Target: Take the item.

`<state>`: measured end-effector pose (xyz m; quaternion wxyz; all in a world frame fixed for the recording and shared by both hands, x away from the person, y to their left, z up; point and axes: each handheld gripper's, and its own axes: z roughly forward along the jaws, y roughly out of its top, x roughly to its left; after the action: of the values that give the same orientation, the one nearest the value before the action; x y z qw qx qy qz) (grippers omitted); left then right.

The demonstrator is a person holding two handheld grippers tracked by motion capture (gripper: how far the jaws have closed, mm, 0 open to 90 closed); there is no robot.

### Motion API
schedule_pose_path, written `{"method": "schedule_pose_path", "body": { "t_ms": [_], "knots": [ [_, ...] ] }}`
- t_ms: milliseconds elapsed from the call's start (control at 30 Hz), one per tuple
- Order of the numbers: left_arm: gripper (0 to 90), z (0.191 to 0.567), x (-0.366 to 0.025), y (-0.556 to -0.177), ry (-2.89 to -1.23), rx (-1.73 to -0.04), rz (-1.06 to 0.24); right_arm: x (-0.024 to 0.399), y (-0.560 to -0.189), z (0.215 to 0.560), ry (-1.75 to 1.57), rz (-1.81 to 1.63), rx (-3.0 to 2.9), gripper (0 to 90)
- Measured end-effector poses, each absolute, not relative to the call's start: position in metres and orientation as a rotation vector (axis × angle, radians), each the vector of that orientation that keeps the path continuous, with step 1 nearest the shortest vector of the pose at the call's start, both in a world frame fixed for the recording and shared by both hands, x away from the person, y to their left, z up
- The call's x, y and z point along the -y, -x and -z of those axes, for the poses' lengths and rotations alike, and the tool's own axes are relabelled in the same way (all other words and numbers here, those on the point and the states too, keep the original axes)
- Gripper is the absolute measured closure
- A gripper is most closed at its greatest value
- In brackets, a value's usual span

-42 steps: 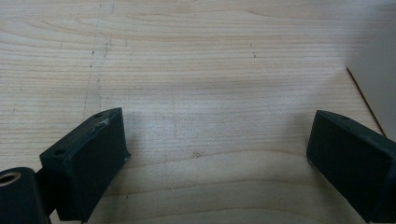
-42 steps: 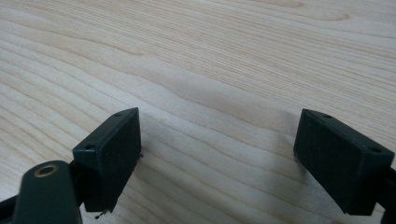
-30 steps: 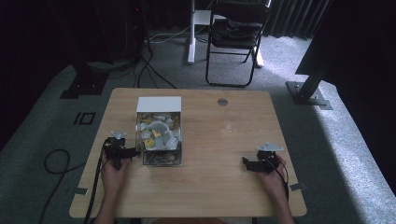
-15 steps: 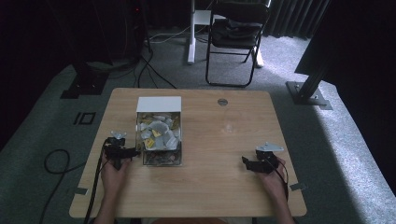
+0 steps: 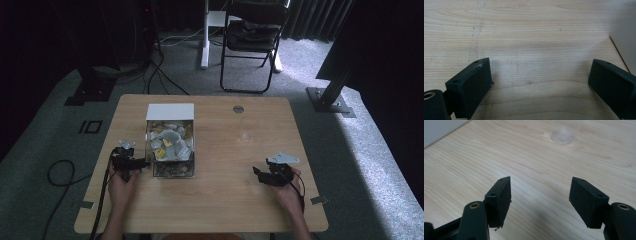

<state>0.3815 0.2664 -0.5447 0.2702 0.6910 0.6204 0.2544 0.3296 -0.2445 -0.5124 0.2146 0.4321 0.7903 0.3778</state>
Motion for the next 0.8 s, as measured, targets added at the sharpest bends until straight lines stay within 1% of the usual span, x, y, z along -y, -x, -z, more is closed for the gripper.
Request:
{"method": "schedule_pose_path", "body": {
  "t_ms": [800],
  "knots": [
    [5.8,0.545,-0.266,-0.382,-1.862,-1.672,-0.686,0.198,-0.315,0.491,-1.025,-1.117,-2.256,34.2]
  ]
}}
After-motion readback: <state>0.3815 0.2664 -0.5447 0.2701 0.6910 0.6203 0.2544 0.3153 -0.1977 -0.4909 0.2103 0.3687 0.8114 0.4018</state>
